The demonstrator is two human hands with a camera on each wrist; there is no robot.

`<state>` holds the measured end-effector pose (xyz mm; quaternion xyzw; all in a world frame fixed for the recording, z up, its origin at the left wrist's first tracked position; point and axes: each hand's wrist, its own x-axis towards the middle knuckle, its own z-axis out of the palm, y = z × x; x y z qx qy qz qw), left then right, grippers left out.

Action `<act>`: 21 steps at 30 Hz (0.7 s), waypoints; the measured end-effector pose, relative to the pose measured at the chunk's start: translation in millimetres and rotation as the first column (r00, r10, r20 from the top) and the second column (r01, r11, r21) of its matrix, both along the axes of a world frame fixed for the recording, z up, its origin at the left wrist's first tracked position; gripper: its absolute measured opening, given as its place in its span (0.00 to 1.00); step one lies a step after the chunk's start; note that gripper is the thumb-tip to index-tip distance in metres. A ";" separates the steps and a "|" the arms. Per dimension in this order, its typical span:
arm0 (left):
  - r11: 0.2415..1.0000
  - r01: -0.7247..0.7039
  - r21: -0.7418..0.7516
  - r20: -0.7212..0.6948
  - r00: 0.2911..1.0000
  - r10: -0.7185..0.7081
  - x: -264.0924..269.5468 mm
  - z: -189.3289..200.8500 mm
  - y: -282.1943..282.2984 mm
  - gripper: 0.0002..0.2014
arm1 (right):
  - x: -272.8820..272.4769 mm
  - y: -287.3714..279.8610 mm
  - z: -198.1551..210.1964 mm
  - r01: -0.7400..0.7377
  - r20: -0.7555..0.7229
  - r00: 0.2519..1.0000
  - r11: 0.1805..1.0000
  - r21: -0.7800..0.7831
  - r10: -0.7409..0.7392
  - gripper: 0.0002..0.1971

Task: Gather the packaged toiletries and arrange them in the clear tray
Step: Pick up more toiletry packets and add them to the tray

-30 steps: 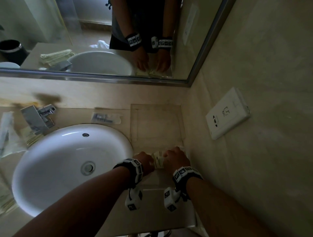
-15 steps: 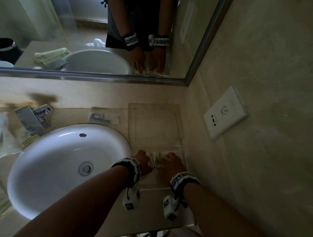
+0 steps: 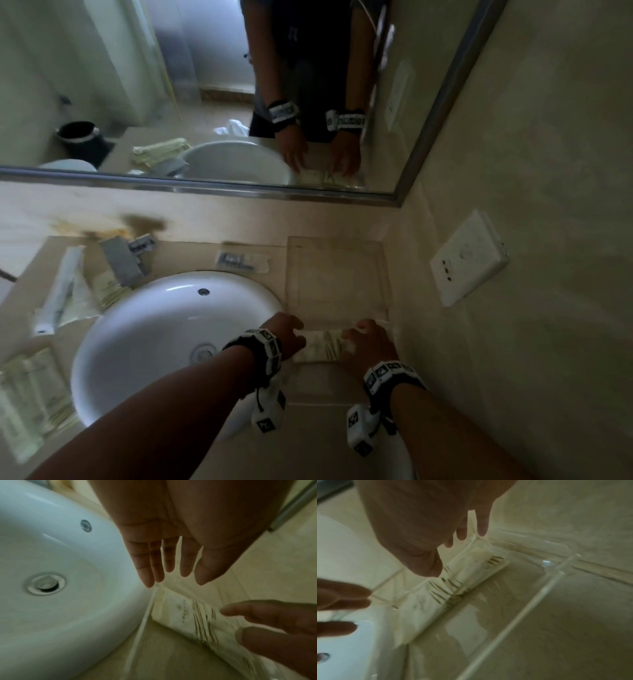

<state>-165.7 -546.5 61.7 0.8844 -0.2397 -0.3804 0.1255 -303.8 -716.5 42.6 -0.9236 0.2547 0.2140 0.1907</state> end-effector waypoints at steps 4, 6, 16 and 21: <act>0.993 -0.115 -0.020 0.029 0.993 0.116 14.6 36.5 46.0 0.20 | 21.3 7.6 6.6 -0.069 0.082 0.994 0.997 -0.041 0.072 0.24; 0.982 -0.188 -0.015 0.061 0.980 0.189 21.2 49.2 74.9 0.19 | 35.2 21.9 11.2 -0.071 0.134 0.988 0.996 -0.053 0.077 0.25; 0.940 -0.340 0.017 0.151 0.931 0.334 57.0 72.0 189.6 0.11 | 104.1 133.8 39.1 -0.207 0.253 0.947 0.978 0.019 0.196 0.24; 0.921 -0.389 -0.019 0.128 0.913 0.388 73.0 55.2 244.0 0.05 | 142.4 181.4 39.4 -0.299 0.184 0.941 0.952 0.066 0.283 0.22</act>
